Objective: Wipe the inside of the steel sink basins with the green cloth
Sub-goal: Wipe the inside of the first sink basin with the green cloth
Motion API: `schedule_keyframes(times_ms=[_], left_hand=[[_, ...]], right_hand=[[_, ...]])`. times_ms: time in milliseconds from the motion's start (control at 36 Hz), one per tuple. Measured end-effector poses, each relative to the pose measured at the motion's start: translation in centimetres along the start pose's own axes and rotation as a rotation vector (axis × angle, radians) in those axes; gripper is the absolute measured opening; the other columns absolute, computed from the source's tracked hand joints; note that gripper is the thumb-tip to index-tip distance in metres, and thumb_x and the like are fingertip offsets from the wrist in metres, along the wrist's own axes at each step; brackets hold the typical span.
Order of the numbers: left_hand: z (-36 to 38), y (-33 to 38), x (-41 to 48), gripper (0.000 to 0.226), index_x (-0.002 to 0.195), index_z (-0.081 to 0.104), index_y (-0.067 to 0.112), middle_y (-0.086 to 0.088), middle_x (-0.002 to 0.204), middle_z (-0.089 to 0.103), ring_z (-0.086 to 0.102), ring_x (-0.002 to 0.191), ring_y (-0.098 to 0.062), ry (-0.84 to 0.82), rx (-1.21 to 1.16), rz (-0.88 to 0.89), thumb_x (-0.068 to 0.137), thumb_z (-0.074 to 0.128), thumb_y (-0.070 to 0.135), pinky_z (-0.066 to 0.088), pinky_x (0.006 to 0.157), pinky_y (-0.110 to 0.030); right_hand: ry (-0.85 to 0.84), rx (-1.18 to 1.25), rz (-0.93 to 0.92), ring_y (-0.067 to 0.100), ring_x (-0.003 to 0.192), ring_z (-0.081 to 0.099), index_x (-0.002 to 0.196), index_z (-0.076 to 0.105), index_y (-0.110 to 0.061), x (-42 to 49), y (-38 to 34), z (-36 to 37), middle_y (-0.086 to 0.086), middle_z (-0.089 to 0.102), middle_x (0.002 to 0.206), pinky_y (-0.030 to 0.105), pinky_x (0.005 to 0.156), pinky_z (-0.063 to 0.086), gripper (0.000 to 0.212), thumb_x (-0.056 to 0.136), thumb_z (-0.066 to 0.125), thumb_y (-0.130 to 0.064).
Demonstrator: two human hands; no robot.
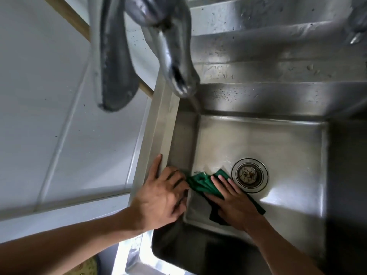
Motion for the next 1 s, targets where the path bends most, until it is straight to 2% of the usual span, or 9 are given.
schedule_keyframes(times_ms=[83, 222, 306, 444, 528, 611, 667, 861, 1000], left_hand=[[0.1, 0.0, 0.0, 0.035, 0.109, 0.073, 0.023, -0.002, 0.112, 0.068, 0.060, 0.116, -0.030, 0.001, 0.009, -0.004, 0.089, 0.057, 0.048, 0.027, 0.118, -0.072], [0.5, 0.0, -0.1, 0.037, 0.107, 0.074, 0.022, -0.003, 0.110, 0.068, 0.059, 0.118, -0.031, -0.022, 0.028, -0.001, 0.090, 0.055, 0.049, 0.021, 0.121, -0.072], [0.6, 0.0, -0.1, 0.039, 0.108, 0.075, 0.020, -0.005, 0.113, 0.068, 0.059, 0.119, -0.032, -0.031, 0.049, 0.005, 0.091, 0.055, 0.049, 0.020, 0.121, -0.073], [0.5, 0.1, -0.1, 0.044, 0.109, 0.075, 0.017, -0.008, 0.112, 0.068, 0.060, 0.118, -0.035, -0.019, 0.063, 0.023, 0.091, 0.050, 0.049, 0.020, 0.120, -0.074], [0.4, 0.2, -0.1, 0.046, 0.109, 0.076, 0.017, -0.008, 0.112, 0.069, 0.059, 0.118, -0.034, -0.010, 0.067, 0.029, 0.090, 0.048, 0.049, 0.020, 0.120, -0.074], [0.6, 0.1, -0.2, 0.049, 0.111, 0.077, 0.019, -0.008, 0.115, 0.070, 0.058, 0.119, -0.034, -0.018, 0.074, 0.026, 0.092, 0.046, 0.051, 0.019, 0.121, -0.073], [0.8, 0.0, -0.2, 0.050, 0.112, 0.077, 0.019, -0.007, 0.115, 0.070, 0.058, 0.119, -0.033, -0.024, 0.078, 0.025, 0.092, 0.045, 0.052, 0.019, 0.121, -0.073], [0.8, 0.1, -0.1, 0.046, 0.107, 0.075, 0.019, -0.006, 0.114, 0.069, 0.059, 0.117, -0.033, -0.029, 0.084, 0.019, 0.087, 0.048, 0.050, 0.021, 0.120, -0.073], [0.9, 0.1, -0.2, 0.046, 0.109, 0.075, 0.020, -0.006, 0.115, 0.069, 0.060, 0.118, -0.033, -0.027, 0.086, 0.020, 0.089, 0.048, 0.050, 0.021, 0.121, -0.072]], right_hand=[[-0.036, -0.002, 0.031, 0.042, 0.147, 0.021, 0.145, 0.044, -0.033, 0.3, -1.3, 0.5, 0.017, 0.019, 0.162, 0.053, 0.114, 0.020, 0.072, 0.073, 0.051, -0.036], [-0.153, -0.209, -0.308, 0.039, 0.146, 0.027, 0.139, 0.050, -0.038, -2.3, -3.6, 3.0, 0.013, 0.026, 0.160, 0.053, 0.121, 0.015, 0.070, 0.070, 0.062, -0.036], [-0.170, -0.246, -0.344, 0.037, 0.145, 0.029, 0.138, 0.051, -0.041, -4.9, -2.6, 3.6, 0.012, 0.029, 0.159, 0.051, 0.117, 0.019, 0.073, 0.069, 0.074, -0.036], [-0.078, -0.187, -0.110, 0.038, 0.147, 0.023, 0.147, 0.039, -0.039, -9.6, 2.9, 2.2, 0.014, 0.020, 0.162, 0.053, 0.114, 0.020, 0.084, 0.069, 0.066, -0.035], [-0.054, -0.075, 0.241, 0.037, 0.148, 0.023, 0.148, 0.039, -0.038, -13.2, 8.0, 1.4, 0.013, 0.013, 0.164, 0.054, 0.115, 0.025, 0.076, 0.074, 0.054, -0.039], [0.052, 0.059, 0.647, 0.043, 0.145, 0.023, 0.147, 0.044, -0.031, -16.1, 12.9, 0.3, 0.024, 0.016, 0.161, 0.058, 0.112, 0.025, 0.068, 0.080, 0.040, -0.042], [0.128, 0.097, 0.772, 0.046, 0.145, 0.020, 0.149, 0.041, -0.027, -16.1, 14.8, -0.8, 0.028, 0.015, 0.159, 0.058, 0.113, 0.023, 0.068, 0.083, 0.038, -0.042], [0.213, 0.147, 0.959, 0.037, 0.150, -0.001, 0.154, 0.027, -0.031, -12.0, 19.2, -3.2, 0.022, -0.002, 0.163, 0.052, 0.120, 0.007, 0.065, 0.092, 0.047, -0.037], [0.131, 0.151, 0.798, 0.045, 0.147, 0.015, 0.150, 0.039, -0.025, -12.8, 16.5, -1.4, 0.027, 0.013, 0.160, 0.058, 0.116, 0.016, 0.072, 0.079, 0.044, -0.037]])
Point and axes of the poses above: each hand's wrist, its own x-axis towards the middle knuckle, its own z-axis out of the palm, y = z × x, the point moved 10 cm from there along x, towards the middle knuckle
